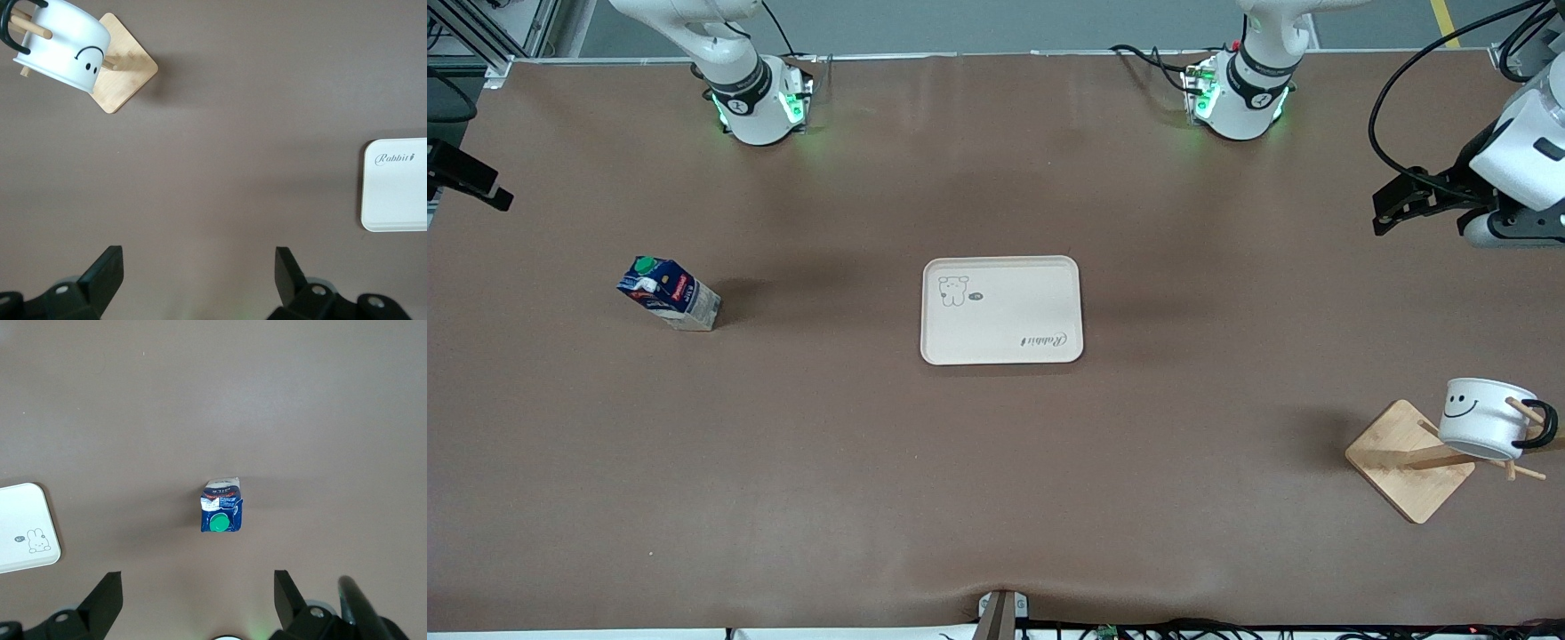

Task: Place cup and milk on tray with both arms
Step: 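Move the left gripper toward the white mug on the wooden stand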

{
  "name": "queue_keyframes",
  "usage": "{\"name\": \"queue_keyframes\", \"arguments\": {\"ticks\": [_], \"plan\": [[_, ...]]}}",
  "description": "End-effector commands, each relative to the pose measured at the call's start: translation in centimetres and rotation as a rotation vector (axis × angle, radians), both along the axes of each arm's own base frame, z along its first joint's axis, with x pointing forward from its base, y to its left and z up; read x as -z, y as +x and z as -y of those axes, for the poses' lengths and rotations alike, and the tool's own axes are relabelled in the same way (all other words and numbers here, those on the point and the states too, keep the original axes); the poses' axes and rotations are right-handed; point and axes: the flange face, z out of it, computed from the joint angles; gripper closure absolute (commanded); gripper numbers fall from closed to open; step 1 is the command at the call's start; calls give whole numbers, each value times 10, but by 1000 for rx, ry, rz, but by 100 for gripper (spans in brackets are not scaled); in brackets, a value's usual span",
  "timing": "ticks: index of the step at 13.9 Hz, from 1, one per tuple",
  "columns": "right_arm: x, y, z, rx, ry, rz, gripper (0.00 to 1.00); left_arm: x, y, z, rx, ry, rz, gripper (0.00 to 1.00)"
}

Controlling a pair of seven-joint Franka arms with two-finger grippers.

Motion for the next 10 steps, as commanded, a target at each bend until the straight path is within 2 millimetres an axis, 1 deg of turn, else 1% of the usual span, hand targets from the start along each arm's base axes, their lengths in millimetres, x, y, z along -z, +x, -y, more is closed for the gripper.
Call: {"name": "queue_keyframes", "arguments": {"ticks": [1,3,5,6,10], "plan": [[-3,0,3,18,-10,-5,0,-5,2,-2,7,-1,-6,0],[-3,0,4,21,-10,-3,0,-7,2,-3,3,-3,-2,0],[-4,-1,10,33,-8,0,0,-7,2,-5,0,-4,-3,0],[-4,-1,10,33,-6,0,0,-7,3,-11,-14,-5,-2,0],[-4,0,6,27,-2,2,0,-2,6,-14,-35,-8,-9,0]]}}
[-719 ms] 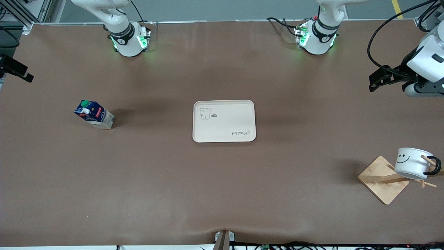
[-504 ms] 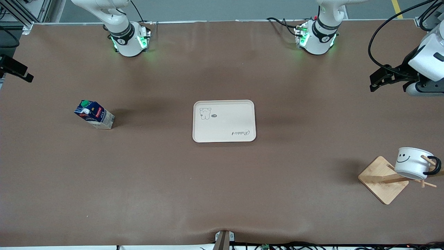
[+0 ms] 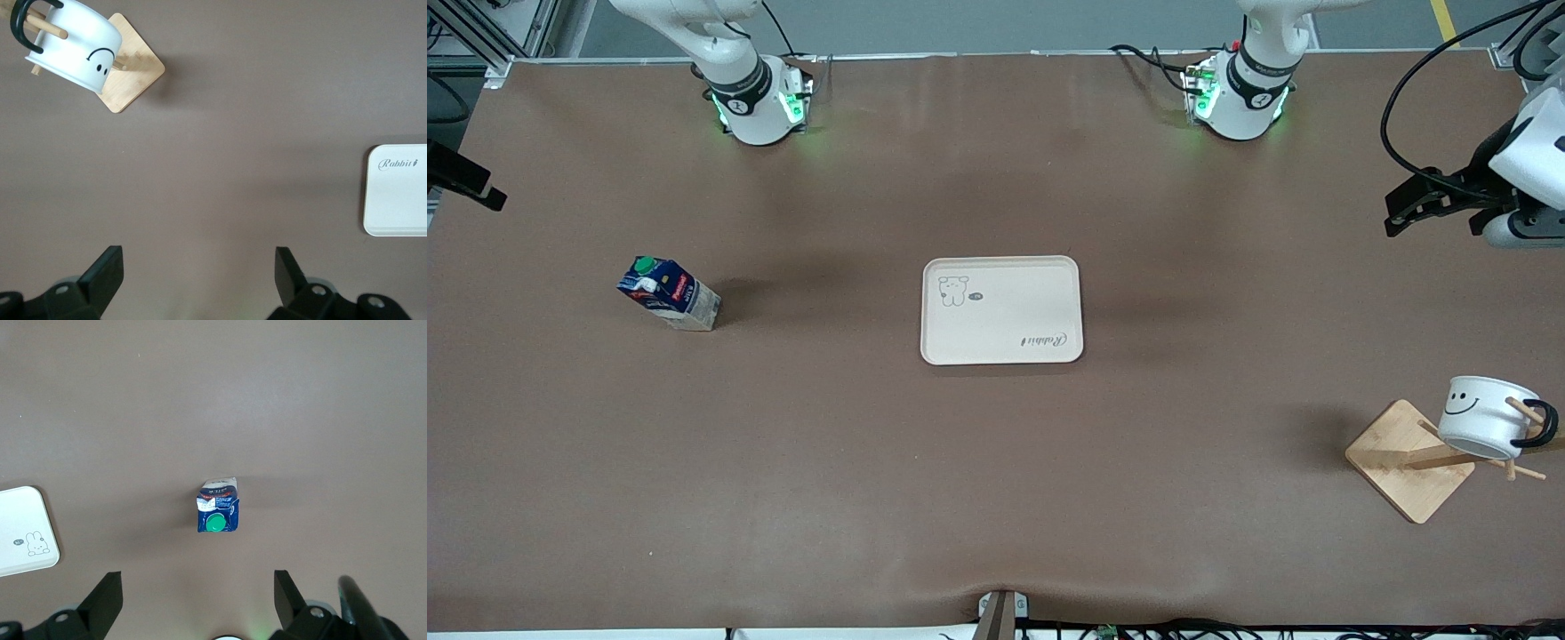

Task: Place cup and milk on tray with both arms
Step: 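Move the left gripper toward the white mug on the wooden stand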

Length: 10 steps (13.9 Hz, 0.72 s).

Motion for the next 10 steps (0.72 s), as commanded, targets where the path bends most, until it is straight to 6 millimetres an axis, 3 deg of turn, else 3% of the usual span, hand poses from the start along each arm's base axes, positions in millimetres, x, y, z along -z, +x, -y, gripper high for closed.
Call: {"name": "queue_keyframes", "arguments": {"ticks": [1,4,10], "plan": [[-4,1,-1,11,-1,1,0,-2,4,0,-7,-11,-11,0],[-5,1,-1,11,-1,2,0,5,10,-3,4,-11,-13,0],[-5,1,-1,10,0,4,0,0,19,-10,-30,60,55,0]]}}
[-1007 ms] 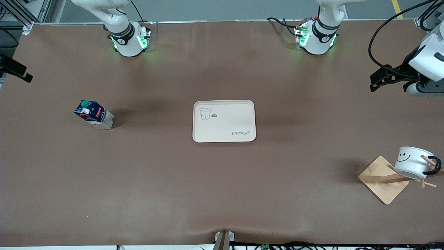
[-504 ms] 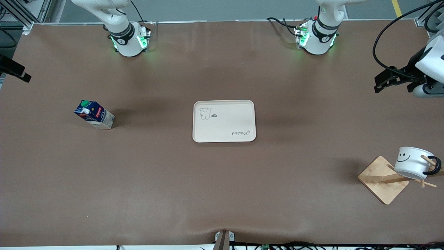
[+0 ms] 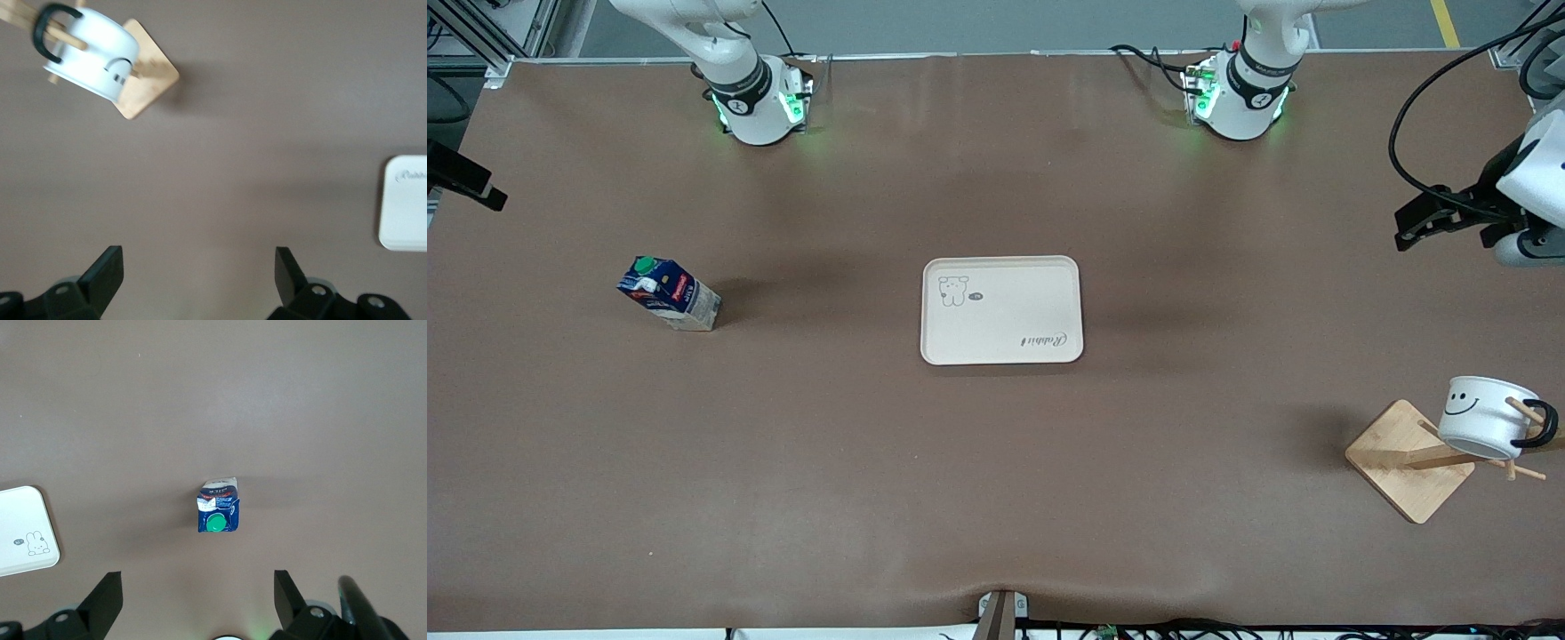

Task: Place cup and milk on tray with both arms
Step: 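Move the left gripper toward the white mug on the wooden stand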

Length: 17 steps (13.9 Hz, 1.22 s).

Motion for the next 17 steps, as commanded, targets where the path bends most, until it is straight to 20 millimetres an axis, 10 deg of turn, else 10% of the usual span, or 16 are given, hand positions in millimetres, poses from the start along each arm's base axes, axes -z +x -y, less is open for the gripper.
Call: {"name": "queue_keyframes", "arguments": {"ticks": [1,17], "plan": [[-4,1,0,13,0,3,0,-6,6,-4,-23,15,34,0],[-3,1,2,17,3,-3,0,48,58,-84,9,-48,110,0]]}}
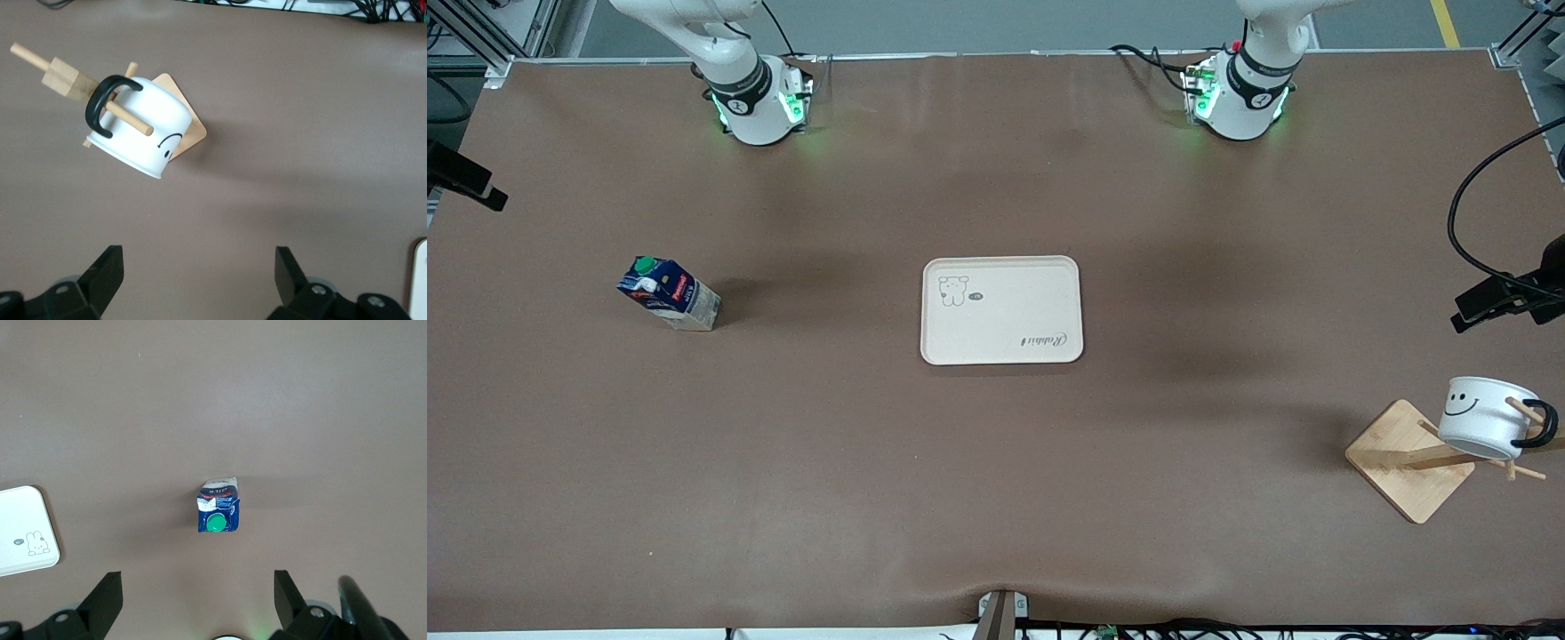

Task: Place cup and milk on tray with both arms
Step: 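Move the left gripper toward the white mug on the wooden stand, then lower the left gripper onto the white mug rim and close it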

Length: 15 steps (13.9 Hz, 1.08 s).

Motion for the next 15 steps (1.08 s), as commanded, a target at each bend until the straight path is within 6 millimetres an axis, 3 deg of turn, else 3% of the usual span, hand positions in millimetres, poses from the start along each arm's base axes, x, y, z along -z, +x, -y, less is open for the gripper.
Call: {"name": "queue_keyframes", "arguments": {"ticks": [1,5,9,15], "plan": [[-3,0,2,17,3,-3,0,-4,2,-2,41,5,-1,0],[-3,1,2,15,2,-1,0,3,3,-12,21,4,-16,0],[-3,0,3,18,3,-3,0,30,7,-52,-47,-2,8,0],[-3,0,3,18,2,-1,0,75,0,-80,-198,-110,79,0]]}}
